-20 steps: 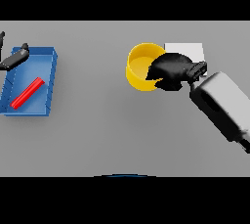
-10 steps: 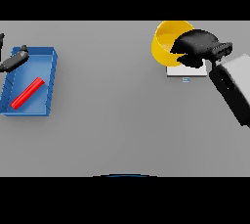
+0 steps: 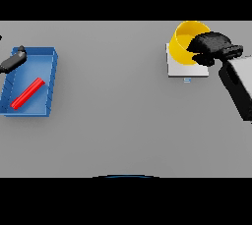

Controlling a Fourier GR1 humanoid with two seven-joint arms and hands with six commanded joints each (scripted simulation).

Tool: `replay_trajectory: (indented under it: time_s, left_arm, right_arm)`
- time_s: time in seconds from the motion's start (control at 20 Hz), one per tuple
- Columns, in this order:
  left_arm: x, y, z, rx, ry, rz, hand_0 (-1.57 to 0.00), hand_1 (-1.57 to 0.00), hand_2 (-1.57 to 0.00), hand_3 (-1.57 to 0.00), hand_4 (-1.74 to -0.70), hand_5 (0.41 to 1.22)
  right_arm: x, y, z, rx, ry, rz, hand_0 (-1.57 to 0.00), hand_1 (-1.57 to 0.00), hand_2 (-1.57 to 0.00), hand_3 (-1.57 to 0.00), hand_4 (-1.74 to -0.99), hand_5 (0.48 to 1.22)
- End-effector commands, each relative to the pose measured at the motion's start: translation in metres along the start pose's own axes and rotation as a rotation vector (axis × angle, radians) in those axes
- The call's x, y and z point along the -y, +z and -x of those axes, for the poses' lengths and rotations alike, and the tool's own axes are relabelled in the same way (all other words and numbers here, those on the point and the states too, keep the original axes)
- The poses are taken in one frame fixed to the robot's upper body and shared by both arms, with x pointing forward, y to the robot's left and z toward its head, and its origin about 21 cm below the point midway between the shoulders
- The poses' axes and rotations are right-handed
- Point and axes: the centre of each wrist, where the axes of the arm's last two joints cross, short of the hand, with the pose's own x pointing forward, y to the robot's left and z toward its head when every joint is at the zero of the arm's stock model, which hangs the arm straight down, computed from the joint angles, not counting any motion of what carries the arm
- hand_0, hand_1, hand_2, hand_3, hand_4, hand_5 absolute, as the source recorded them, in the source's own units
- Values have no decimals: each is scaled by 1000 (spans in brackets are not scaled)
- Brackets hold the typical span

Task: Pick up the red beaker and tilt it to pour out 1 green nut into yellow bowl. Pick up the yellow bowl and place it on the metallic measuring scale.

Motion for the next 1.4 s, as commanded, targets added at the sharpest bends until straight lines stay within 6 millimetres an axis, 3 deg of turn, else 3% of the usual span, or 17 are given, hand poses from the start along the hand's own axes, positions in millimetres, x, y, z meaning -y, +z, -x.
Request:
replay_trajectory:
  time_s: [0.0,0.3,0.5,0.6,0.65,0.7,0.8,0.95,1.1,1.35]
  left_arm:
    - [0,-1,-2,0,-8,3,1,1,1,1,-814,757]
    - [4,-3,0,7,-1,15,1,1,1,1,-796,729]
    - [4,-5,-2,0,2,15,1,1,1,1,-806,734]
    - [0,-4,-3,-3,2,12,1,1,1,1,-811,740]
    - [1,-5,-7,1,2,17,1,1,1,1,-813,745]
    - [1,-4,-6,12,-2,22,1,1,1,1,-812,745]
    - [7,-6,-2,0,2,33,1,1,1,1,-815,744]
    - [6,-10,-3,-11,-9,22,1,1,1,1,-805,740]
    - [7,-12,0,-6,1,19,1,1,1,1,-810,739]
    - [6,-13,-7,-1,8,16,1,1,1,1,-816,733]
  right_arm:
    - [-4,-4,2,4,-7,5,-1571,-1566,-1571,-1360,-1724,1221]
    - [-20,-18,10,-27,-30,-4,-1571,-1499,-1565,-1500,-1727,1221]
    - [-24,-23,10,-24,-46,-11,-1548,-1420,-1568,-1481,-1721,1221]
    - [-27,-25,13,-38,-60,-30,-1536,-1411,-1569,-1165,-1728,1221]
    - [-27,-26,11,-42,-76,-37,-1543,-1443,-1496,-1022,-1659,1221]
    - [-25,-25,14,-43,-86,-41,-1525,-1350,-1348,-907,-1596,1134]
    - [-22,-25,14,-51,-96,-55,-975,-866,-954,-762,-1504,983]
    - [-23,-26,18,-56,-96,-79,-499,-443,-597,-635,-1425,851]
    - [-24,-26,20,-28,-91,-89,-255,-226,-390,-541,-1385,780]
    - [-27,-32,16,-25,-63,-121,-83,-73,-173,-387,-1325,737]
